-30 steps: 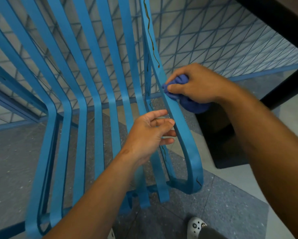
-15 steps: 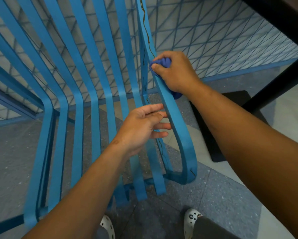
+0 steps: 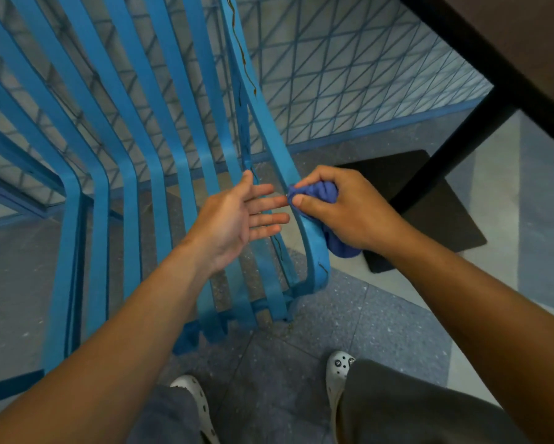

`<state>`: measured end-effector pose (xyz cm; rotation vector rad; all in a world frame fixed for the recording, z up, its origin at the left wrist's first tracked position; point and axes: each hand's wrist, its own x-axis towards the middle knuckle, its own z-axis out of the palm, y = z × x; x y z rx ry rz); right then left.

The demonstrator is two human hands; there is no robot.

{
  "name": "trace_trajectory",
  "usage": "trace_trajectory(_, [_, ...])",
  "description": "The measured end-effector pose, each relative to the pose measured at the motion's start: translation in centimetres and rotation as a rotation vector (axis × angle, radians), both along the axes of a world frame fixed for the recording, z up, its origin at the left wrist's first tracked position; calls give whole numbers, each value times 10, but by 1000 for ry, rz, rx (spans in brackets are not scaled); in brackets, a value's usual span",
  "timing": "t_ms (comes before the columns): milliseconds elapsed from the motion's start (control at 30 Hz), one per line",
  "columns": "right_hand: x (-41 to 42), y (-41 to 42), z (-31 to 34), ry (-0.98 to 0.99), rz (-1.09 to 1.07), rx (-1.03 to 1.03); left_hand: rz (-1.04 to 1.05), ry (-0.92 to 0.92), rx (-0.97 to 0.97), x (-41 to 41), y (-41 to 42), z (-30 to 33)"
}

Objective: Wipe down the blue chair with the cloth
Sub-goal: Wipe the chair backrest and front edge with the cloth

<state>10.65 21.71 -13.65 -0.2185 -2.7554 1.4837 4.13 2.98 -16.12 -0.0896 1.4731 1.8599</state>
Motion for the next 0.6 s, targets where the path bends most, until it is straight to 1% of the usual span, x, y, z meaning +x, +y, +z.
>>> trace_trajectory(133, [36,3,2,-69,43,-28,-61,53,-60,25,4,2])
trace_trajectory(233, [60,13,-2,-103,59,85,-150,117,-107,42,9,-3])
trace_trajectory(333, [83,29,-7,-126,-16,156,-205,185,-176,51,8,-7])
trace_trajectory(400, [95,37,-12,-115,-66,130,-228,233,-225,54,5,-9])
trace_trajectory(467, [101,39,-17,-112,-87,53,-243,270,-257,55,3,-9])
trace_trajectory(533, [100,40,-21,-119,-87,-7,-254,297,-276,56,3,-9])
trace_trajectory(600, [96,42,-23,-116,-65,-20,-267,318,-301,57,4,-9])
